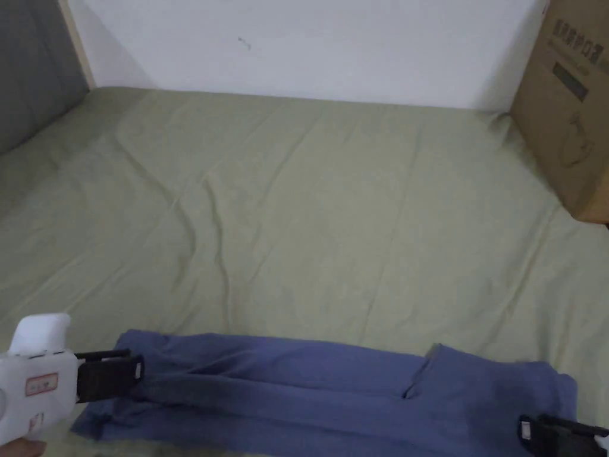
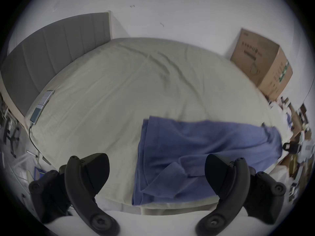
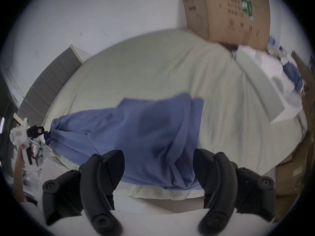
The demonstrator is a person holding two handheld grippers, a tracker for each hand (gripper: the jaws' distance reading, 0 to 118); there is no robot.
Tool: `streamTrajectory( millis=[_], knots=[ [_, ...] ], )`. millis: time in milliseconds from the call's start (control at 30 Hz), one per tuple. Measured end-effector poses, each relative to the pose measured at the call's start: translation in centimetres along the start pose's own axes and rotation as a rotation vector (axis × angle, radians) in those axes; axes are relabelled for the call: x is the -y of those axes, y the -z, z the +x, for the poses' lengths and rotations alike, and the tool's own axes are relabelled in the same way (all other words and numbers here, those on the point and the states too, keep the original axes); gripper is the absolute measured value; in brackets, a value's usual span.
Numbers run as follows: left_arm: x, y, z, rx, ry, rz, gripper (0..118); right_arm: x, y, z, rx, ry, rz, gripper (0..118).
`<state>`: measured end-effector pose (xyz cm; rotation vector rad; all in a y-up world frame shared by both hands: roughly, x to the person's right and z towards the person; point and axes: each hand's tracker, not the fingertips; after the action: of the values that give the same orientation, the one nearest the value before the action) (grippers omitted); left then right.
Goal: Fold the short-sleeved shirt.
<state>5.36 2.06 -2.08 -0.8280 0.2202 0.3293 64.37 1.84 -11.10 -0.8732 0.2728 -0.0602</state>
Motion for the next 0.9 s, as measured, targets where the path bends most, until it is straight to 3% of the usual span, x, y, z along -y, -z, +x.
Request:
streamTrajectory(
  millis=[67,100,133,167,233,267,300,333,400,467,600,633,667,733,767,900],
  knots=[
    [-0.3,-1.8,0.0,0.045,-0.049,0.028,111,-0.6,-1.6,-1.5,-0.032,-0.010,0.084,79],
    [-0.5,-2.0,-1.3,0.066,-0.060,0.031,107,-0.8,-2.2,-2.2,-0.046,-0.004,0.129,66],
    [-0.5,-2.6,-1.4,0.099,-0.057,0.034,88,-1.1,-2.8,-3.2,-0.062,0.002,0.174,43],
    [-0.3,-3.2,-1.2,0.103,-0.050,0.048,88,-1.3,-3.3,-4.1,-0.061,0.016,0.214,36],
    [0.5,-3.9,0.2,0.080,-0.047,0.081,72,-1.1,-4.2,-6.2,-0.048,0.053,0.341,23],
    [0.8,-4.0,0.6,0.066,-0.042,0.081,41,-0.9,-4.8,-7.4,-0.029,0.090,0.418,6],
    [1.2,-3.9,0.8,0.059,-0.039,0.085,16,-1.1,-5.0,-8.0,-0.059,0.094,0.437,0],
    [1.6,-3.8,0.8,0.063,-0.030,0.080,8,-1.6,-4.9,-8.7,-0.107,0.074,0.412,0],
    [2.5,-3.0,0.6,0.097,-0.035,0.041,0,-1.6,-4.7,-10.4,-0.093,0.074,0.434,0],
    [3.1,-2.5,0.5,0.094,-0.035,0.020,0,-2.0,-4.0,-11.4,-0.114,0.003,0.393,0],
    [3.8,-2.0,-1.3,0.106,-0.082,-0.001,0,-1.5,-3.8,-12.6,-0.132,0.010,0.399,0],
    [3.8,-1.9,-2.3,0.129,-0.133,-0.018,8,-1.5,-3.6,-13.0,-0.124,0.006,0.390,0],
    [3.6,-1.7,-3.0,0.147,-0.157,-0.026,30,-1.4,-3.4,-13.2,-0.113,-0.005,0.384,0],
    [3.1,-0.9,-4.2,0.158,-0.160,-0.041,91,-1.3,-2.9,-13.5,-0.107,-0.023,0.359,0],
    [3.0,-0.9,-4.2,0.180,-0.167,-0.036,98,-1.2,-2.7,-13.6,-0.115,-0.021,0.345,0],
    [1.0,1.7,-7.1,0.284,-0.259,-0.082,99,-1.0,-2.0,-14.2,-0.121,-0.022,0.303,0]
  ],
)
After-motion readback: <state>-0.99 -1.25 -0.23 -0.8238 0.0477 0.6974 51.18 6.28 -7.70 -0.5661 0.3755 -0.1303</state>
